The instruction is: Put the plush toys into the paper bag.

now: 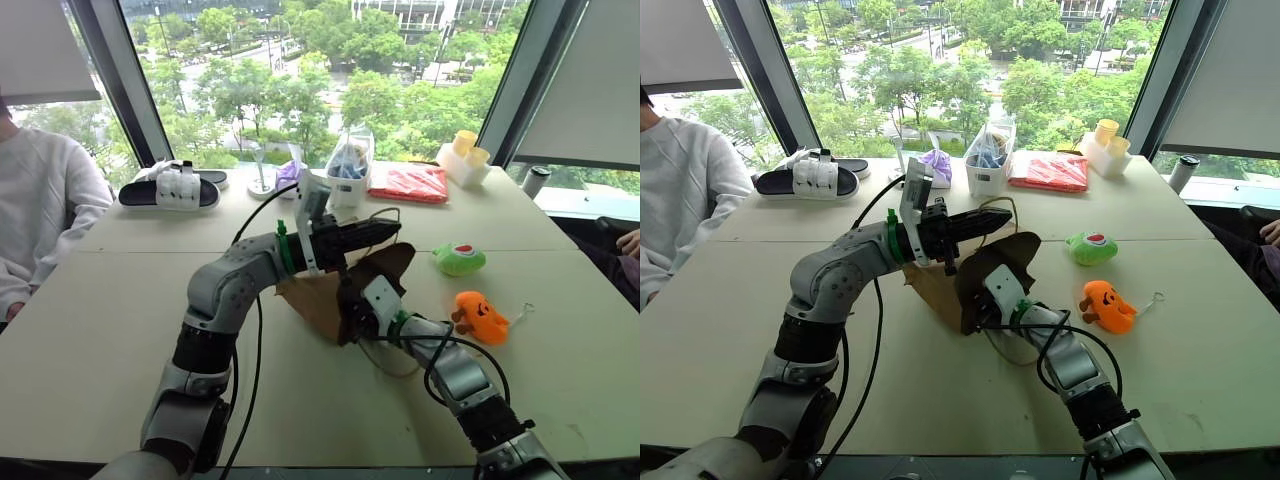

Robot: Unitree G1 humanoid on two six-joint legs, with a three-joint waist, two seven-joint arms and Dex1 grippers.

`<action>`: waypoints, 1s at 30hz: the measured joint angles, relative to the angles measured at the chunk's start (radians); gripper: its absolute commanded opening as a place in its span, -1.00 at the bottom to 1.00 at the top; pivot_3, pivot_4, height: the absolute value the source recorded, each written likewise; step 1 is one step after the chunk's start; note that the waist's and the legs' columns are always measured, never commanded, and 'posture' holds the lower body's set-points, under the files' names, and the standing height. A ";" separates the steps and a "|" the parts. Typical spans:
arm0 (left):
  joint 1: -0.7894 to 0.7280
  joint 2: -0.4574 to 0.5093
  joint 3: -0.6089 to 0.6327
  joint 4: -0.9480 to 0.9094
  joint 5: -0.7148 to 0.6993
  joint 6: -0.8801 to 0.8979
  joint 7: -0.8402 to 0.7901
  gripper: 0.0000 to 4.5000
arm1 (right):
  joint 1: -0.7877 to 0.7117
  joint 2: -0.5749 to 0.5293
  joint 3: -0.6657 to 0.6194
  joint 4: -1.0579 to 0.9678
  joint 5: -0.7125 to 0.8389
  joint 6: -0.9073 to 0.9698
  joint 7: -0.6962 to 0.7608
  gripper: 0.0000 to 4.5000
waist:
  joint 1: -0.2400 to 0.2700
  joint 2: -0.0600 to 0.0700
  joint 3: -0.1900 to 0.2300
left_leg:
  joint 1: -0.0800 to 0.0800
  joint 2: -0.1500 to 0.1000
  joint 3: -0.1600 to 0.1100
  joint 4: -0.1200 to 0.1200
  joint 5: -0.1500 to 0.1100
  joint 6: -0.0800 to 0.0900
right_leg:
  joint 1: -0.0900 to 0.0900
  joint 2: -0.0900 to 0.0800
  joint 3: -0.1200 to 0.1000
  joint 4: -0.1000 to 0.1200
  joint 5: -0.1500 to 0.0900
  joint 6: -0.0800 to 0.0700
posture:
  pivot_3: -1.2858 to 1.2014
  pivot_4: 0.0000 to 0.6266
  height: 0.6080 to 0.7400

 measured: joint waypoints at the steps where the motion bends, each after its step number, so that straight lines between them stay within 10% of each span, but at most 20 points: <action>1: 0.004 -0.003 -0.004 -0.011 -0.005 0.006 0.000 -0.98 | 0.001 0.005 0.000 0.000 -0.003 0.000 0.000 -1.00 | 0.000 0.000 0.000 | 0.000 0.000 0.000 0.000 0.000 0.000 | 0.000 0.000 0.000 0.000 0.000 0.000 | 0.03 -0.52 1.00; 15: 0.026 0.007 -0.023 0.090 0.048 -0.052 0.020 -0.98 | 0.203 -0.002 -0.134 -0.302 0.054 0.002 -0.031 -1.00 | 0.008 0.000 0.000 | -0.002 0.000 0.000 0.000 0.000 0.000 | -0.001 0.000 0.001 -0.001 0.000 0.000 | 0.03 -0.52 1.00; 23: 0.012 0.012 -0.023 0.128 0.046 -0.060 -0.010 -0.98 | 0.418 -0.079 -0.551 -0.862 0.540 0.401 -0.049 -1.00 | 0.007 0.000 0.000 | -0.001 0.000 0.000 -0.001 -0.004 0.007 | 0.000 0.001 0.002 -0.001 0.000 -0.001 | 0.03 -0.52 1.00; 30: 0.006 0.012 -0.024 0.138 0.047 -0.059 -0.037 -1.00 | 0.423 -0.227 -0.717 -0.732 0.458 0.433 -0.193 0.27 | 0.009 0.000 0.000 | -0.001 0.000 0.001 -0.001 -0.004 0.007 | 0.000 0.001 0.002 -0.001 0.001 -0.002 | 0.03 -0.52 1.00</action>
